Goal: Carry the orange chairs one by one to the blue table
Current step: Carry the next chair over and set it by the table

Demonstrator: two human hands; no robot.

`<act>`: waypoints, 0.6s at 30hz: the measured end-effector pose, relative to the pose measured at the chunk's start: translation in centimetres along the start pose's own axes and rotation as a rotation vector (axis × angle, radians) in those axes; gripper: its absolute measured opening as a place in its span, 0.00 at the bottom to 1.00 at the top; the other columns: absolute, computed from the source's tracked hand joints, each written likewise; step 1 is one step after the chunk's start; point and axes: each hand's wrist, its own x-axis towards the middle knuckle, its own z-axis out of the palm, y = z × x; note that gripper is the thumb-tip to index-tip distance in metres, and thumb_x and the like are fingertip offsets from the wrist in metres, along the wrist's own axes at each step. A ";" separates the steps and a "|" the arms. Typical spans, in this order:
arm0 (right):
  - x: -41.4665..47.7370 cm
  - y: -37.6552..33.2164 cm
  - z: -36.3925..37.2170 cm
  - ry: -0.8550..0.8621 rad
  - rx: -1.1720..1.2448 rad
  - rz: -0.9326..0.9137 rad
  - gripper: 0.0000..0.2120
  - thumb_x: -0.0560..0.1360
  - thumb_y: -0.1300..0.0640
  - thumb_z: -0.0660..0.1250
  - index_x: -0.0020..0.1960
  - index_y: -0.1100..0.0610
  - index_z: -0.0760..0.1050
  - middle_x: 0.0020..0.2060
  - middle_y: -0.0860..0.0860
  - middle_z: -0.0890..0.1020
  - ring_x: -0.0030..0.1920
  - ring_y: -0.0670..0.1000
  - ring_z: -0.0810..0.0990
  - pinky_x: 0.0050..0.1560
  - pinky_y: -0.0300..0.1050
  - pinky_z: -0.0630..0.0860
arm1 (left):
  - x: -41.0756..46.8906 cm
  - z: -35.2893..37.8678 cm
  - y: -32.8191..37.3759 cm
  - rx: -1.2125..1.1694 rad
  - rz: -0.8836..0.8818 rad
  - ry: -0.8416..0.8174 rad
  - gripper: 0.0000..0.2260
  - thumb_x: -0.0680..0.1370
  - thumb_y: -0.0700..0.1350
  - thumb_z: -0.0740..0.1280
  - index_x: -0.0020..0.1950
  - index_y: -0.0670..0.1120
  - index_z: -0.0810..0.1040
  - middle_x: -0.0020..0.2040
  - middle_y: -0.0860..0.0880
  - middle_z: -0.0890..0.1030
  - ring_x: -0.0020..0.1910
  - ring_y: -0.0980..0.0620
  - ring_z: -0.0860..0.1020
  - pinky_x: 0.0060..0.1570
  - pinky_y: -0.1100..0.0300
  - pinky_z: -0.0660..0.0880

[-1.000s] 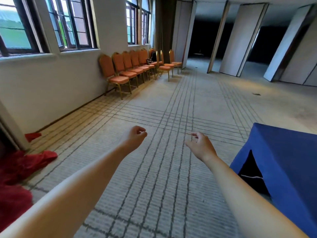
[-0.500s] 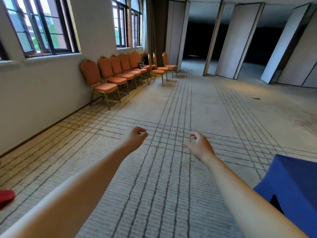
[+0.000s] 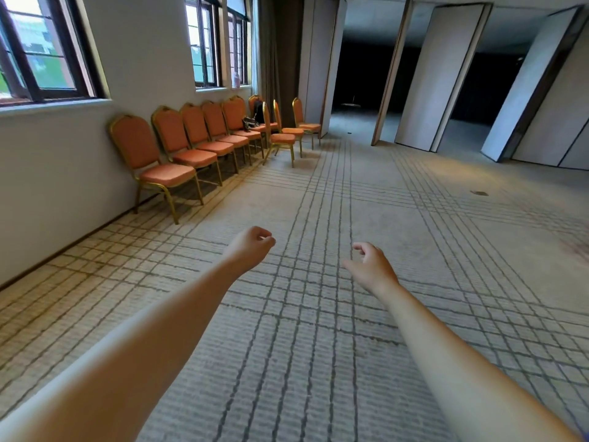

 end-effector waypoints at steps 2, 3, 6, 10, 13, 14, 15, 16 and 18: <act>5.9 -0.7 0.1 0.016 0.008 0.002 0.28 0.75 0.48 0.67 0.73 0.53 0.66 0.72 0.53 0.67 0.67 0.55 0.72 0.60 0.49 0.74 | 6.5 -0.3 0.8 0.010 0.014 0.002 0.16 0.79 0.50 0.64 0.65 0.46 0.76 0.58 0.47 0.80 0.52 0.50 0.80 0.53 0.54 0.77; 8.8 -1.0 0.0 0.023 0.007 0.006 0.27 0.75 0.48 0.67 0.73 0.52 0.66 0.72 0.53 0.67 0.68 0.54 0.71 0.60 0.50 0.74 | 9.5 -0.5 1.2 0.014 0.017 0.001 0.16 0.79 0.50 0.64 0.65 0.46 0.76 0.58 0.46 0.80 0.52 0.50 0.80 0.52 0.54 0.78; 16.7 -1.3 0.3 0.019 0.006 0.027 0.27 0.76 0.49 0.67 0.73 0.53 0.66 0.73 0.53 0.67 0.68 0.54 0.71 0.58 0.47 0.70 | 17.4 0.1 1.9 0.017 0.017 -0.014 0.16 0.80 0.49 0.64 0.65 0.45 0.76 0.58 0.46 0.80 0.51 0.50 0.80 0.51 0.54 0.78; 28.3 -0.9 1.4 0.001 0.002 0.044 0.27 0.76 0.48 0.67 0.73 0.52 0.66 0.72 0.53 0.67 0.65 0.54 0.74 0.57 0.46 0.71 | 28.6 2.3 2.0 0.039 -0.011 -0.041 0.17 0.79 0.51 0.64 0.66 0.46 0.75 0.59 0.47 0.80 0.49 0.50 0.80 0.52 0.53 0.79; 36.5 -0.8 2.0 0.003 0.019 0.025 0.27 0.76 0.49 0.67 0.73 0.53 0.67 0.71 0.53 0.69 0.65 0.54 0.73 0.58 0.46 0.71 | 36.1 3.7 2.4 0.052 0.001 -0.040 0.17 0.79 0.51 0.64 0.66 0.46 0.75 0.60 0.47 0.79 0.52 0.50 0.80 0.54 0.53 0.78; 39.9 -0.6 2.2 0.007 0.020 0.010 0.27 0.76 0.50 0.67 0.73 0.53 0.67 0.70 0.53 0.69 0.66 0.53 0.73 0.59 0.47 0.71 | 39.3 4.3 2.7 0.060 0.001 -0.033 0.17 0.79 0.51 0.64 0.66 0.46 0.75 0.60 0.47 0.79 0.53 0.50 0.80 0.55 0.53 0.77; 43.4 -0.6 2.2 0.008 0.021 -0.005 0.27 0.76 0.50 0.67 0.73 0.53 0.66 0.71 0.53 0.69 0.67 0.53 0.72 0.60 0.47 0.71 | 42.7 4.9 3.0 0.067 0.003 -0.025 0.17 0.79 0.51 0.64 0.66 0.46 0.75 0.60 0.47 0.79 0.53 0.50 0.79 0.55 0.53 0.77; 47.5 -0.5 2.0 0.000 0.023 -0.014 0.27 0.76 0.49 0.67 0.73 0.53 0.66 0.71 0.53 0.69 0.68 0.54 0.71 0.62 0.48 0.71 | 46.5 5.5 3.6 0.067 -0.004 -0.022 0.17 0.79 0.51 0.64 0.65 0.46 0.75 0.60 0.46 0.79 0.54 0.50 0.79 0.55 0.53 0.77; 54.7 -0.5 1.5 -0.028 0.024 -0.026 0.27 0.77 0.49 0.67 0.73 0.53 0.66 0.72 0.53 0.68 0.69 0.54 0.70 0.63 0.49 0.70 | 53.2 6.4 4.8 0.055 -0.020 -0.018 0.16 0.79 0.50 0.64 0.65 0.46 0.75 0.61 0.46 0.79 0.54 0.50 0.79 0.56 0.52 0.77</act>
